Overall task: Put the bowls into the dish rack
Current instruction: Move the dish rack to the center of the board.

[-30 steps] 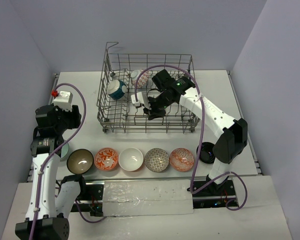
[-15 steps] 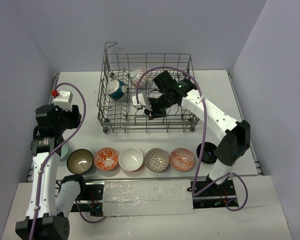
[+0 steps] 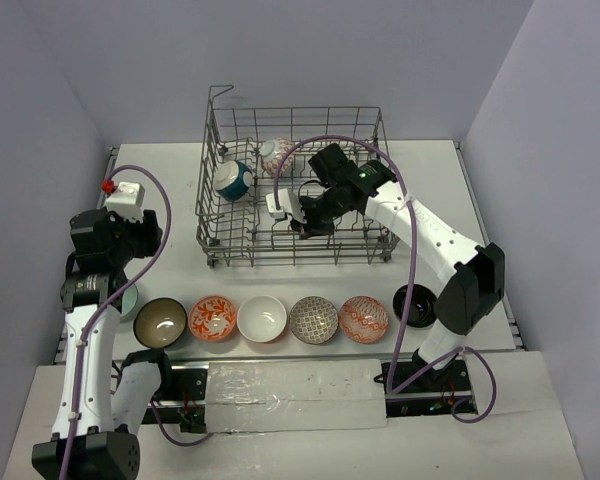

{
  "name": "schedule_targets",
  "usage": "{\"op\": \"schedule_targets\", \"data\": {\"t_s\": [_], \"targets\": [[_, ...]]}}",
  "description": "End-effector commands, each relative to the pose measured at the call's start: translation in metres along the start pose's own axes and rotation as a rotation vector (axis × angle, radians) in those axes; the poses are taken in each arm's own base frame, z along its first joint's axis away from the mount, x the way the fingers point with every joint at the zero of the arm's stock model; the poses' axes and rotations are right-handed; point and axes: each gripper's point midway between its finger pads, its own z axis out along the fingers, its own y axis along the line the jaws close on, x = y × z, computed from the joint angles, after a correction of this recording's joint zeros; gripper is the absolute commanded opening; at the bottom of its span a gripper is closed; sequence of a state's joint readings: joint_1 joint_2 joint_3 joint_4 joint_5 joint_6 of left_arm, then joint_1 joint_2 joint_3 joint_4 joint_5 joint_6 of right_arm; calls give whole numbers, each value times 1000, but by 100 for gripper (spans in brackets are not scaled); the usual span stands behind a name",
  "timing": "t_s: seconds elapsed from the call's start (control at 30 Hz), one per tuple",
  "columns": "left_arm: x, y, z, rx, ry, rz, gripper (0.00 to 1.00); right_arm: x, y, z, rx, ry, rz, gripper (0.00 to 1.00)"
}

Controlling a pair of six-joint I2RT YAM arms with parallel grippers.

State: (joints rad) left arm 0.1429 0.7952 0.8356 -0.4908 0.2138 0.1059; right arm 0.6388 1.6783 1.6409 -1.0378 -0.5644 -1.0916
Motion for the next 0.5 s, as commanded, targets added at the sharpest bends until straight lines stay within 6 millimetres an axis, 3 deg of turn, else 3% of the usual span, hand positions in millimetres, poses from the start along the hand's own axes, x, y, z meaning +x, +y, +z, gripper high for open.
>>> {"op": "schedule_targets", "data": {"t_s": [0.0,0.17,0.33,0.47], "targets": [[-11,-3,-4,13,-47,-20,60,57,60,6,-225,206,111,0],[-11,-2,-3,15,-47,-19,60,58,60,8,-223,210,128,0],[-12,-3,-2,18,-48,-20,60,51,50,12,-206,192,145,26],[-11,-3,-2,17,-46,-19,60,39,43,13,-220,175,145,33]]}}
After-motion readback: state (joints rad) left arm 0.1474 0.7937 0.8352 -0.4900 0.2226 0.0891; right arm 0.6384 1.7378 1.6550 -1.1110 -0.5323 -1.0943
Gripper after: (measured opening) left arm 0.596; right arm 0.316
